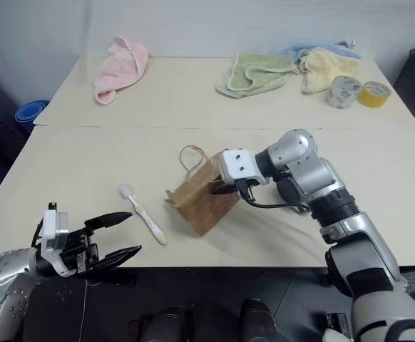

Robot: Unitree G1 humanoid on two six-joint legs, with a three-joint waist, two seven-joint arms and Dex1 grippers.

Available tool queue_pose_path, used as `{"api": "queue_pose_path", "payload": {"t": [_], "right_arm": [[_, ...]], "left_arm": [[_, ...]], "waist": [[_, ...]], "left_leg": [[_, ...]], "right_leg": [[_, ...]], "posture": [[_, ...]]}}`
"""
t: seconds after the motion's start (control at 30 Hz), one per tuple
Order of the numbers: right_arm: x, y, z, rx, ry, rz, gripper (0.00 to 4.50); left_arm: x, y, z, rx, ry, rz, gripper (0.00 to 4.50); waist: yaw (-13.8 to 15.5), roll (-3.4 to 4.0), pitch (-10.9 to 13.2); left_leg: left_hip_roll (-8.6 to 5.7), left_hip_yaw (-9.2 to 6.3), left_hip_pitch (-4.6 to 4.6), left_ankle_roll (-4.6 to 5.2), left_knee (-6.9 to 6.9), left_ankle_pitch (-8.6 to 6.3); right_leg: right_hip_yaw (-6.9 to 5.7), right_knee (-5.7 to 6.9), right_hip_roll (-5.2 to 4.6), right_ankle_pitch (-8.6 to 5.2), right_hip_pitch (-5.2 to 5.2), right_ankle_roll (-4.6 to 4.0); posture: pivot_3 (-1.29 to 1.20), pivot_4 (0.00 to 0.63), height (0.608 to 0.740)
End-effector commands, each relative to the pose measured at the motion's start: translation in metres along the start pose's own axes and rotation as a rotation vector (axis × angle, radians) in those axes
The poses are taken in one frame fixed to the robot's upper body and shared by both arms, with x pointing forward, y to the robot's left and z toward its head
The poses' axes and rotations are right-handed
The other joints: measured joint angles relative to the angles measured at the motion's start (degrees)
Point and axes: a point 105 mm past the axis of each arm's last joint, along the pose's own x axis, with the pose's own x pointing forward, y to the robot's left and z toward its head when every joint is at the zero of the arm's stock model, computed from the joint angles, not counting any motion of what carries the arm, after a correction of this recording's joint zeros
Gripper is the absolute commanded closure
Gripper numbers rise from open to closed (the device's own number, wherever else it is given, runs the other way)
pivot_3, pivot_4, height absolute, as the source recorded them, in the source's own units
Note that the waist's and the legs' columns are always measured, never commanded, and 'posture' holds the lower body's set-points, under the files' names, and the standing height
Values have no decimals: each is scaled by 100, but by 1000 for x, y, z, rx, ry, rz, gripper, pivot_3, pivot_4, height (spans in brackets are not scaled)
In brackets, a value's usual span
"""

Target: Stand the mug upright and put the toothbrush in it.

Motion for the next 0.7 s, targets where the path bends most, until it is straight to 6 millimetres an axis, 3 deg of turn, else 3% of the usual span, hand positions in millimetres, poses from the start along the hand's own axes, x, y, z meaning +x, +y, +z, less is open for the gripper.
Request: {"api": "queue_pose_path", "payload": {"t": [0.03, 0.17, 0.27, 0.4, 0.43, 0.5, 0.6, 0.7], "right_arm": [[-28, -9, 27, 103, -194, -68, 4457], [-71, -28, 48, 177, -396, -245, 4457], [-125, -44, 41, 259, -394, -468, 4457], [-214, -41, -11, 388, -79, -814, 4457], [-239, -30, -41, 438, 98, -909, 4457], [-271, -6, -83, 516, 325, -1028, 4457], [-285, 12, -116, 589, 422, -1124, 4457], [-282, 26, -141, 619, 507, -1154, 4457]], "left_arm": [[7, 0, 18, 0, -103, 1, 0], [13, 5, 26, -12, -146, -7, 0], [22, 7, 28, -6, -155, -37, 0], [31, 4, 26, 8, -148, -87, 0], [34, 4, 25, 17, -147, -98, 0], [39, 4, 22, 24, -141, -117, 0], [44, 4, 18, 20, -135, -133, 0], [46, 4, 15, 26, -125, -143, 0]], "waist": [[4, 0, 1], [4, -1, 2], [31, 2, 5], [142, 5, 7], [161, 5, 7], [185, 4, 7], [89, 4, 10], [-68, 19, 20]], "left_leg": [[0, -1, 0, 0, 1, 0], [2, -5, -4, 1, 6, -2], [0, -4, -5, 2, 7, -3], [-3, 3, -12, 12, 21, -15], [-3, 7, -13, 15, 21, -20], [-4, 11, -15, 22, 22, -28], [-2, 46, -16, 26, 23, -32], [1, 82, -3, 29, 25, -30]], "right_leg": [[0, 0, 0, 0, 0, 0], [-2, 1, 0, 0, 0, 0], [-2, -1, 0, 0, 1, 0], [1, -8, -2, 1, -1, 0], [1, -11, -2, 1, -1, 0], [0, -18, -2, 1, 0, 1], [2, -45, -2, 1, 0, 1], [11, -35, -9, 1, -6, 0]], "posture": [[0, 150, 740], [0, 150, 740], [0, 150, 740], [0, 150, 740], [0, 150, 740], [0, 150, 740], [0, 150, 740], [0, 150, 740]]}}
